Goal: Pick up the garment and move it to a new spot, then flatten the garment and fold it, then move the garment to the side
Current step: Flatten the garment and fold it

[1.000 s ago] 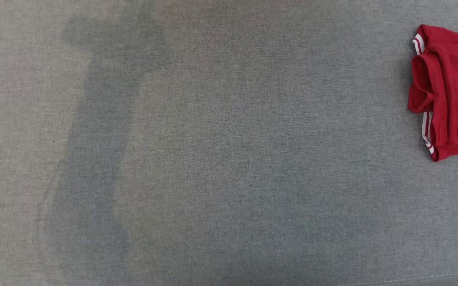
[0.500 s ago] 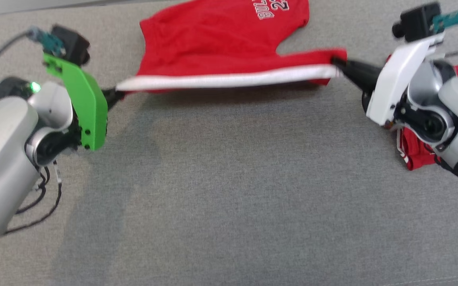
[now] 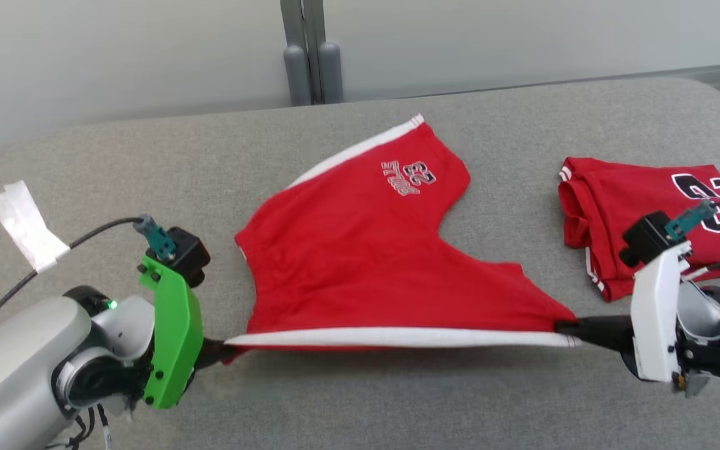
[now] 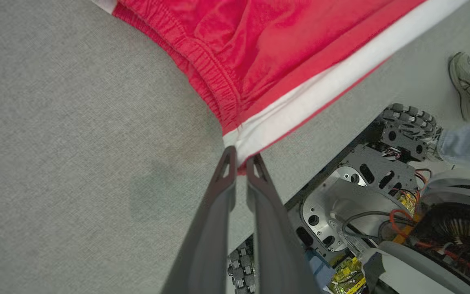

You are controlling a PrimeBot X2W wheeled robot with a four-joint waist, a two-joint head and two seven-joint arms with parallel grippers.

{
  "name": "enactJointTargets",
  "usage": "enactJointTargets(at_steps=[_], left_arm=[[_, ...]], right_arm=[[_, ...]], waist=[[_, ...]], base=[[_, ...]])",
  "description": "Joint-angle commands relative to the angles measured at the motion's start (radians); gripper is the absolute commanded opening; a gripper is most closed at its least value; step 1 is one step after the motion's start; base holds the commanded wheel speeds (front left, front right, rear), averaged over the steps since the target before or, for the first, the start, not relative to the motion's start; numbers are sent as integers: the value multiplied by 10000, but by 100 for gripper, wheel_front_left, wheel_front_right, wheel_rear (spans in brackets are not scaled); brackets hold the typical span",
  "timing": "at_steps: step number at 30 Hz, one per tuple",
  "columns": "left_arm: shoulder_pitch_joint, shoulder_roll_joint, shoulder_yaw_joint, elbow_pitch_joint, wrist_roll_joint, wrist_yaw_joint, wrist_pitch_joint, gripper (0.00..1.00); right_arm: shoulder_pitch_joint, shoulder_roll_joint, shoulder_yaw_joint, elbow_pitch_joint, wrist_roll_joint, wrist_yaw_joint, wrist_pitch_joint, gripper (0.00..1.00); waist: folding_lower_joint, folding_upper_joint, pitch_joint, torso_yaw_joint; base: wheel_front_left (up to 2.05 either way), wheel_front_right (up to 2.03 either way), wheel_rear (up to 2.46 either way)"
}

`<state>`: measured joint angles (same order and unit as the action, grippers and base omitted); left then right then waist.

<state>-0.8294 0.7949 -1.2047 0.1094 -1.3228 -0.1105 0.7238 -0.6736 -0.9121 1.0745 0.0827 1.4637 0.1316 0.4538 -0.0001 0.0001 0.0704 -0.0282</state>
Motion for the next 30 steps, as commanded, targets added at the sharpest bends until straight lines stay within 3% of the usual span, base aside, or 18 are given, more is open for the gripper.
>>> enactJointTargets(at_steps=[1, 7, 13, 21, 30], left_arm=[[233, 279, -18, -299, -222, 161, 160, 0], [148, 739, 142, -1418, -615, 597, 561, 0], [-895, 577, 595, -1379, -1125, 862, 1434, 0], [-2633, -488, 1170, -245, -2024, 832, 2751, 0], [-4183, -1465, 1646, 929, -2498, 600, 3551, 0]], right_arm=[[270, -374, -35, -340, 172, -18, 183, 0], [407, -1511, -411, -1293, 556, -18, 603, 0], [-843, -1390, -1142, -561, 713, -21, 1251, 0], [-3830, 402, -1594, 2227, 746, -18, 3271, 0], [-6724, 2476, -1683, 5864, 199, -17, 4574, 0]], waist=[[1, -1, -417, 18], [1, -1, -23, 204], [1, -1, 1270, 612], [1, -1, 3080, 1381], [1, -1, 4443, 2136]], base=[[0, 0, 0], [0, 0, 0], [0, 0, 0], [0, 0, 0], [0, 0, 0]])
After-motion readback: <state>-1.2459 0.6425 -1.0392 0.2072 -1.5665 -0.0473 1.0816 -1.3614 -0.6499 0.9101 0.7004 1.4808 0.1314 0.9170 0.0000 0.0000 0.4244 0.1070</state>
